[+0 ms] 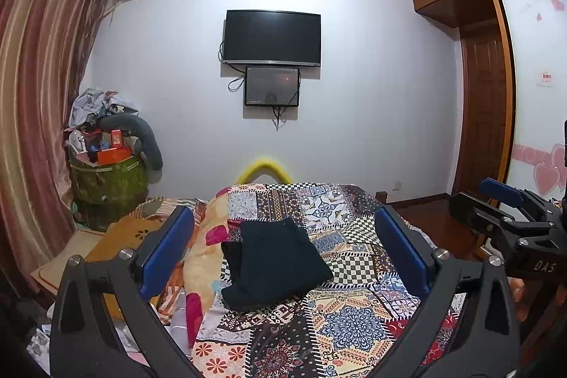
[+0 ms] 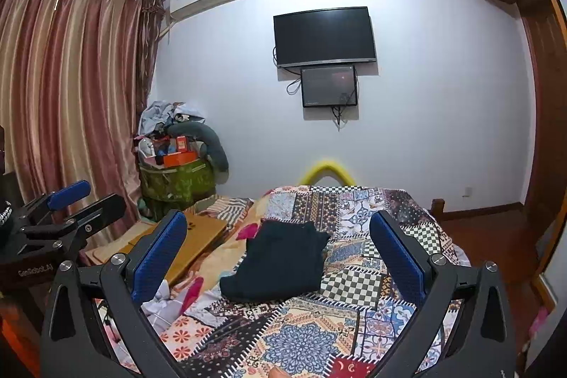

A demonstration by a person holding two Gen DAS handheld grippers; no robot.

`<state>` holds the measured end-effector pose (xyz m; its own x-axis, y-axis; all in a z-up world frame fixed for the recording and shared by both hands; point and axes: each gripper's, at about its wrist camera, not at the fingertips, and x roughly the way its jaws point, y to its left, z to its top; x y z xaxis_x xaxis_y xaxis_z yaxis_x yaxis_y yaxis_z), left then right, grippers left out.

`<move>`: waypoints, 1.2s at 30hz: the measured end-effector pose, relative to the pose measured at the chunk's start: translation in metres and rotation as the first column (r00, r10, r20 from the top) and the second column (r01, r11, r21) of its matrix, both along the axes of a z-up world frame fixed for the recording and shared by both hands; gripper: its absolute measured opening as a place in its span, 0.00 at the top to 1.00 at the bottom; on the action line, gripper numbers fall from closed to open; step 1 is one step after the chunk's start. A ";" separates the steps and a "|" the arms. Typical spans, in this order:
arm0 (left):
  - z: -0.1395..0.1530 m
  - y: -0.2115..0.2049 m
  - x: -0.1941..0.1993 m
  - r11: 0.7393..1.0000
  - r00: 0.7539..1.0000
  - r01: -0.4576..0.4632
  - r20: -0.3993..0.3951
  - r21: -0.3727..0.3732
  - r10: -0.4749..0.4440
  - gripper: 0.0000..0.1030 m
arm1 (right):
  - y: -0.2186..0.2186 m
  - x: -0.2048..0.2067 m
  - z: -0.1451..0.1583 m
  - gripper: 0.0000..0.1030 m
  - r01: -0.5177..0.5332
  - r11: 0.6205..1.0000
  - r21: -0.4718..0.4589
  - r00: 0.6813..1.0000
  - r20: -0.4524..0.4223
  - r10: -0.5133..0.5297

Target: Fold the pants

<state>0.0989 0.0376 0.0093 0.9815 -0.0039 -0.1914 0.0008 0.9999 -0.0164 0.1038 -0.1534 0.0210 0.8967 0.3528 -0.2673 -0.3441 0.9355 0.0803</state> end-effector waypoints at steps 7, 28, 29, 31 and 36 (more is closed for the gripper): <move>-0.002 0.001 0.002 1.000 1.000 0.021 -0.006 -0.003 -0.021 0.00 | 0.000 0.000 0.002 0.00 0.002 1.000 0.002 1.000 0.001 -0.002; -0.005 0.007 0.008 0.998 0.998 0.045 -0.044 -0.040 -0.047 0.00 | 0.000 0.002 0.002 0.00 0.010 1.000 -0.010 1.000 -0.003 -0.010; -0.005 0.006 0.009 0.998 0.998 0.044 -0.045 -0.040 -0.046 0.00 | 0.000 0.002 0.002 0.00 0.010 1.000 -0.010 1.000 -0.003 -0.010; -0.006 0.007 0.011 0.998 0.998 0.043 -0.050 -0.038 -0.045 0.00 | 0.000 0.002 0.002 0.00 0.008 1.000 -0.011 1.000 -0.005 -0.008; -0.009 0.009 0.012 0.998 0.998 0.041 -0.055 -0.042 -0.043 0.00 | 0.004 0.005 0.001 0.00 0.006 1.000 -0.023 1.000 -0.011 -0.006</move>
<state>0.1111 0.0462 0.0005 0.9681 -0.0536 -0.2448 0.0404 0.9975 -0.0583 0.1090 -0.1498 0.0218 0.8958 0.3408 -0.2854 -0.3374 0.9393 0.0627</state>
